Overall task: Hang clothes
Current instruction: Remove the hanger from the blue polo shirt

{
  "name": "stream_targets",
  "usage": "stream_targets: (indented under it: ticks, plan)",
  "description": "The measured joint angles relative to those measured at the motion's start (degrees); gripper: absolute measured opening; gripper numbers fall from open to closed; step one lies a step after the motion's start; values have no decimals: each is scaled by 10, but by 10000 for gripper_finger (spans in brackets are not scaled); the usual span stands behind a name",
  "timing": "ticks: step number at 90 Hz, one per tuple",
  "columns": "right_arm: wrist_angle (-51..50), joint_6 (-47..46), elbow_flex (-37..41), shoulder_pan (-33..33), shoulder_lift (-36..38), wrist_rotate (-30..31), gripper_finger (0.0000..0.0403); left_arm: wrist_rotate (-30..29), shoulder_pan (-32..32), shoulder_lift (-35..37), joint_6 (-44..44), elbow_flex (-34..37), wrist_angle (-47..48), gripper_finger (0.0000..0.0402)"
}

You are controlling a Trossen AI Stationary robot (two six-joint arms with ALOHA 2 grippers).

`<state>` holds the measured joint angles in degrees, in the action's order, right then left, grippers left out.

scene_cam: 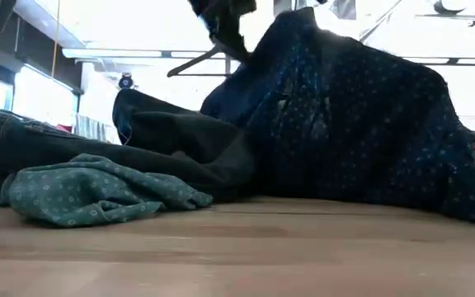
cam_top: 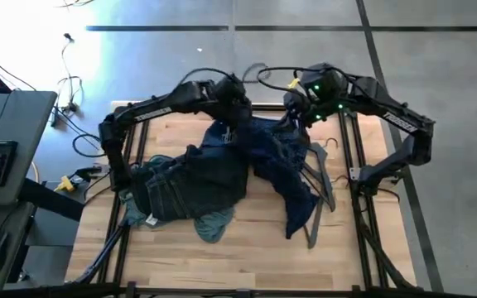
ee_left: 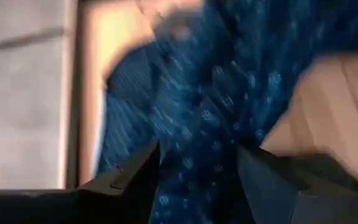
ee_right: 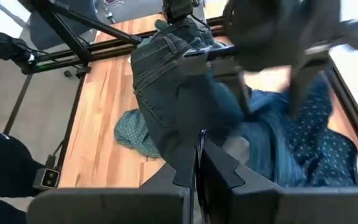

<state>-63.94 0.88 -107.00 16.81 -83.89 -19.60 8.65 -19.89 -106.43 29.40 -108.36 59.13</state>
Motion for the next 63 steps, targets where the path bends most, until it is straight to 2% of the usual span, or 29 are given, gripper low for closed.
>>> stream_targets:
  ticks: [13,29,40,50,63]
  plan:
    - [-1,-22,0,-5,31,26,0,-14,0,-17,8,0,65,154]
    - [-3,-49,0,-5,72,34,0,-44,-14,-25,-11,12,103,69]
    - [-23,-61,0,-5,100,79,0,-43,-31,-20,-43,43,141,24]
    - [-41,-69,-1,-5,124,112,0,-45,-49,-21,-67,83,175,6]
    - [-71,-76,-2,-5,138,139,0,-46,-60,-19,-95,131,186,7]
